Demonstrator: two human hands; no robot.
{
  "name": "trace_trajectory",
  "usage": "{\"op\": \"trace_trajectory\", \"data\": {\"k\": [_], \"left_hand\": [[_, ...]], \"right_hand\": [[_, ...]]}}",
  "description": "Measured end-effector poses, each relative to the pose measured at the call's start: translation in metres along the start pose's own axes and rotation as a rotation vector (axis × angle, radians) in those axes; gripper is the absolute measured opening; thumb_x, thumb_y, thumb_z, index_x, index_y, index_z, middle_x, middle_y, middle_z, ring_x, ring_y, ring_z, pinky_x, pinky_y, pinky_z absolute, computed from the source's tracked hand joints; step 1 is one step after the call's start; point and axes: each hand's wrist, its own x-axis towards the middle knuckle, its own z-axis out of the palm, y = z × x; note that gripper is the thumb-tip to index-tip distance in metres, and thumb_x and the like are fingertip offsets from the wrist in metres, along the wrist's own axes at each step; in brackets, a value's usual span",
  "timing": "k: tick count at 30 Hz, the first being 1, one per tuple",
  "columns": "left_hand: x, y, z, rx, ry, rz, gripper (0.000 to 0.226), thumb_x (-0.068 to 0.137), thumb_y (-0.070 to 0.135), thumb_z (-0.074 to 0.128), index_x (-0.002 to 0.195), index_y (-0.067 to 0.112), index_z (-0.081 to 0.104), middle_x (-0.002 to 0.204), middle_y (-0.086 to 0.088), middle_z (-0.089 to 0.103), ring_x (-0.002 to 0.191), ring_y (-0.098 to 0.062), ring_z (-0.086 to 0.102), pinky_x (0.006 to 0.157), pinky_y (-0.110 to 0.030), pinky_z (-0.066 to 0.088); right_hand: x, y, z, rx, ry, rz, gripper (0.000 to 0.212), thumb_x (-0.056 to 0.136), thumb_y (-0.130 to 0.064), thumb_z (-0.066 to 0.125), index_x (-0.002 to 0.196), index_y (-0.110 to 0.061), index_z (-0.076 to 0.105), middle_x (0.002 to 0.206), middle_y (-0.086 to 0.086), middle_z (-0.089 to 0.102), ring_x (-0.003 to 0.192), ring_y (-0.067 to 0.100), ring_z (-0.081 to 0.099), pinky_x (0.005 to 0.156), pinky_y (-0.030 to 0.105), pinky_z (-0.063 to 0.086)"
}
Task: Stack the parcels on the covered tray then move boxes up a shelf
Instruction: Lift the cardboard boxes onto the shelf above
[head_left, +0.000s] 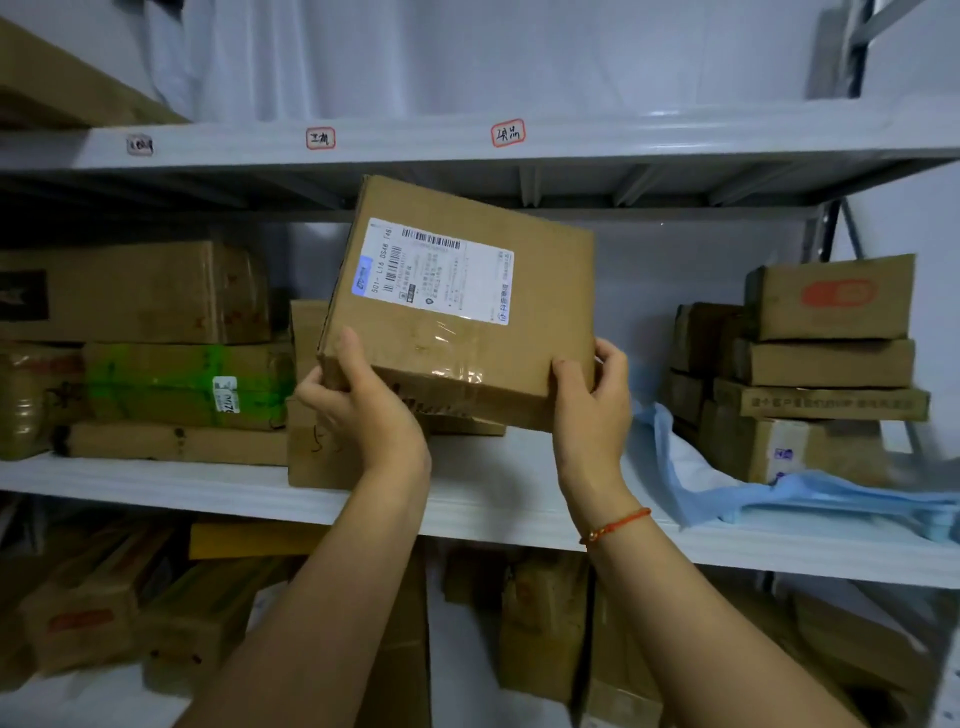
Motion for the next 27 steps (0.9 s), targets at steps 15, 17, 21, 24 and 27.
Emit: {"op": "trace_trajectory", "data": {"k": [15,17,21,24,27], "left_hand": [[-0.029,0.058,0.109,-0.03,-0.434,0.433,0.035,0.07,0.066,0.052,0.093,0.041,0.043,0.117,-0.001,0.057,0.103,-0.011,0.058,0.083,-0.023,0.049],[-0.034,0.06,0.136,-0.02,-0.484,0.445,0.038,0.068,0.068,0.052,0.094,0.041,0.043,0.116,0.0,0.057,0.103,-0.011,0.058,0.084,-0.026,0.052],[-0.045,0.057,0.19,0.023,-0.521,0.432,0.048,0.068,0.07,0.051,0.099,0.036,0.04,0.116,0.0,0.055,0.101,-0.011,0.057,0.078,-0.024,0.052],[-0.051,0.046,0.228,0.055,-0.51,0.405,0.045,0.081,0.061,0.054,0.107,0.029,0.037,0.116,0.001,0.047,0.104,-0.013,0.053,0.08,-0.027,0.05],[-0.06,0.033,0.261,0.099,-0.498,0.382,0.042,0.087,0.056,0.056,0.11,0.025,0.038,0.118,-0.002,0.044,0.106,-0.018,0.053,0.082,-0.028,0.052]], "right_hand": [[0.099,-0.099,-0.059,0.256,0.146,-0.477,0.03,0.082,-0.025,0.049,0.108,-0.014,0.039,0.096,-0.008,0.049,0.08,-0.001,0.048,0.064,0.005,0.039],[0.124,-0.11,-0.071,0.23,0.153,-0.511,0.028,0.085,-0.028,0.048,0.109,-0.017,0.038,0.098,-0.009,0.049,0.08,-0.003,0.049,0.066,0.007,0.04],[0.176,-0.129,-0.093,0.169,0.156,-0.594,0.021,0.095,-0.024,0.048,0.112,-0.018,0.037,0.096,-0.015,0.045,0.078,-0.006,0.048,0.064,0.004,0.04],[0.209,-0.137,-0.109,0.083,0.137,-0.635,0.03,0.098,-0.026,0.046,0.125,-0.014,0.038,0.101,-0.017,0.046,0.086,-0.004,0.049,0.066,0.002,0.04],[0.238,-0.137,-0.127,0.036,0.136,-0.665,0.043,0.097,-0.034,0.045,0.135,-0.016,0.034,0.116,-0.009,0.046,0.102,0.003,0.049,0.077,0.009,0.044]]}}
